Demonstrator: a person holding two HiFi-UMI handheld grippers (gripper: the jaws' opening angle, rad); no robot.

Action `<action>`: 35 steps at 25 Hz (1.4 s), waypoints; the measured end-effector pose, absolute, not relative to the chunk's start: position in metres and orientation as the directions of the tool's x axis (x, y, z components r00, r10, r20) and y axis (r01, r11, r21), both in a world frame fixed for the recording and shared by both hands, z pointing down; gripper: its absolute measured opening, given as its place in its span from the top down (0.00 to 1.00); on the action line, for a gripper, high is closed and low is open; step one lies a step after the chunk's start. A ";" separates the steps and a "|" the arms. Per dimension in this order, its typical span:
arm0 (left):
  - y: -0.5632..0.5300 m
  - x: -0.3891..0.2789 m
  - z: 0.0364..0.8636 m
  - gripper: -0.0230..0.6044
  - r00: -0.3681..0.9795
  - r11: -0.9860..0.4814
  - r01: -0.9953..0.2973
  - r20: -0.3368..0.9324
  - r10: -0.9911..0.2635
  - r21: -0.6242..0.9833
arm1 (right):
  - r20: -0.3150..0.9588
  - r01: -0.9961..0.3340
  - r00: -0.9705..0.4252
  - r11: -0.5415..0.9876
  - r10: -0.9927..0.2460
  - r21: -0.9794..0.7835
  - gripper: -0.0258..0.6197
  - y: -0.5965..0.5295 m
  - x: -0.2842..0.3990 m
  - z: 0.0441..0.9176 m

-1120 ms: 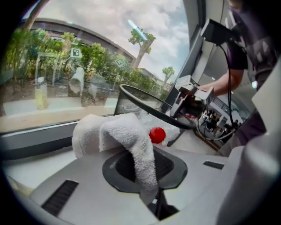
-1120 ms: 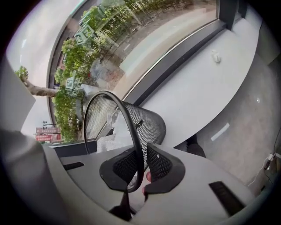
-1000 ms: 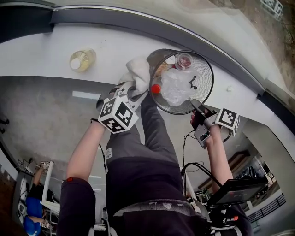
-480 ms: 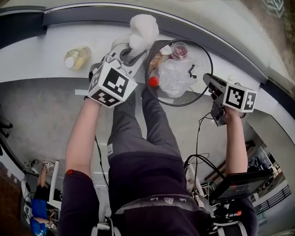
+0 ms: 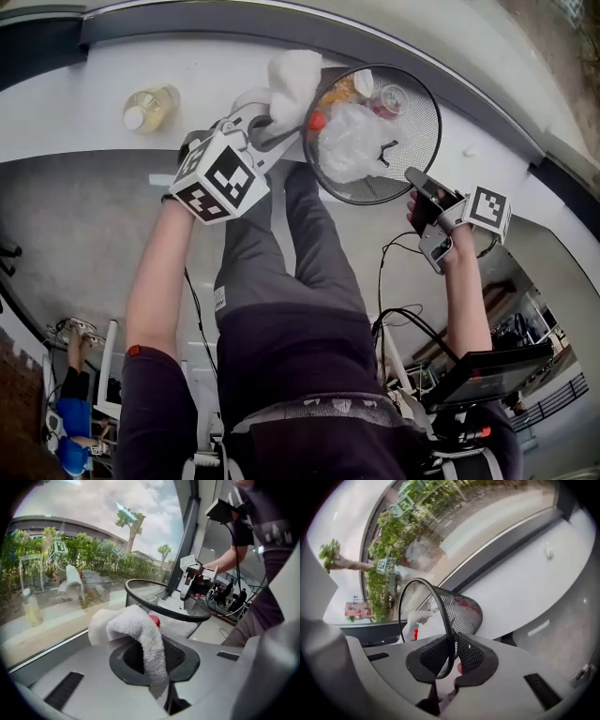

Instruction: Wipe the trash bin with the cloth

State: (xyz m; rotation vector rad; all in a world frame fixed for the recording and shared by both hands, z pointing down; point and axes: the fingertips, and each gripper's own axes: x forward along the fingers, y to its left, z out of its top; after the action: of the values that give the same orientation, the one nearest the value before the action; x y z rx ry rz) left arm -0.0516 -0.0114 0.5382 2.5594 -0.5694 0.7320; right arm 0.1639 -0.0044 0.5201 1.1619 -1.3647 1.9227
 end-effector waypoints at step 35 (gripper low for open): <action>-0.019 -0.060 0.543 0.91 0.739 -0.690 -0.623 0.564 -0.367 0.368 | 0.821 -0.778 -0.535 -0.261 -0.200 -0.571 0.88 -0.022 0.160 0.517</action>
State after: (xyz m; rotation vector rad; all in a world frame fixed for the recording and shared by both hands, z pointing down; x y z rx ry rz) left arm -0.0596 -0.0191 0.5427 2.3881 -0.7469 0.6165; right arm 0.1601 -0.0223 0.5168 1.1933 -1.5736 1.8482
